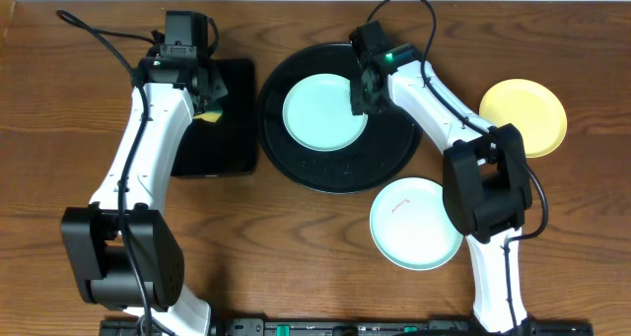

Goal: Clean dirty plates on tray and stack at the side
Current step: 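Return the sponge to the black rectangular tray with the left gripper, then lift the pale green plate with the right gripper and carry it right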

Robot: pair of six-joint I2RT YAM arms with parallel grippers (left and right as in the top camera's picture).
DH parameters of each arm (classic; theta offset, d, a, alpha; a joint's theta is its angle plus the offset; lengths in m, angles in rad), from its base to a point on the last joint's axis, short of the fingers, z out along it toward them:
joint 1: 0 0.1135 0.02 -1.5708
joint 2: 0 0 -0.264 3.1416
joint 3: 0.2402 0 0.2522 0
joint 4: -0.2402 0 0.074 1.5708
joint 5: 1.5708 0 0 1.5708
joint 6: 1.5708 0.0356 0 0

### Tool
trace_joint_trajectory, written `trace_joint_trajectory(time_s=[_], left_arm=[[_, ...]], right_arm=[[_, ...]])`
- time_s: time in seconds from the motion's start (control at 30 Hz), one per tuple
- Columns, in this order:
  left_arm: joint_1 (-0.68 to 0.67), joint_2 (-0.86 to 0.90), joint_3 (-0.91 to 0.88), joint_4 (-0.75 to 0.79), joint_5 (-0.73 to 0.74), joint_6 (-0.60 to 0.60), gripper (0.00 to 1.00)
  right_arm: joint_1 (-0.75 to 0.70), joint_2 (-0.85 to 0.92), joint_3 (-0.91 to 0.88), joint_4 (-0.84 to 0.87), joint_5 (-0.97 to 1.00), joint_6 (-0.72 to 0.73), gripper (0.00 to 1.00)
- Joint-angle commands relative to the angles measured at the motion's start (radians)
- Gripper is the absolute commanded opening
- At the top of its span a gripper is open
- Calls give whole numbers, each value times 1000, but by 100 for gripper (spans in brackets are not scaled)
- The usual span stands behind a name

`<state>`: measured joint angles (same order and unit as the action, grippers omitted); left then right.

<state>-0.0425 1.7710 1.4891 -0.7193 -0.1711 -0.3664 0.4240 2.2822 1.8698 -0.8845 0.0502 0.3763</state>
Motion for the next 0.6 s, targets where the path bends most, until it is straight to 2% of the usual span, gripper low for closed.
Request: trace_joint_trajectory(time_s=[0.0,0.33,0.37,0.4,0.47,0.57], left_arm=[[2,0,3,-3,7,-6,7],[2,0,3,-9,7,-6,8],[2,0,3,-10,7,-6,8],[2,0,3,-10,7,-6,8],[2,0,3,-10,7,-6,8],[2,0,3,-11,7,-6,8]], right_arm=[[-4,-3,-12,9,8,28,49],[11,43,-35,34,-35,57,45],[11,50,-35,39,-41,57,42],[12,53,-35,42,-45,57,32],[12,56,-35,40,-48,57,1],[12,51,-32,34,-48,58,1]])
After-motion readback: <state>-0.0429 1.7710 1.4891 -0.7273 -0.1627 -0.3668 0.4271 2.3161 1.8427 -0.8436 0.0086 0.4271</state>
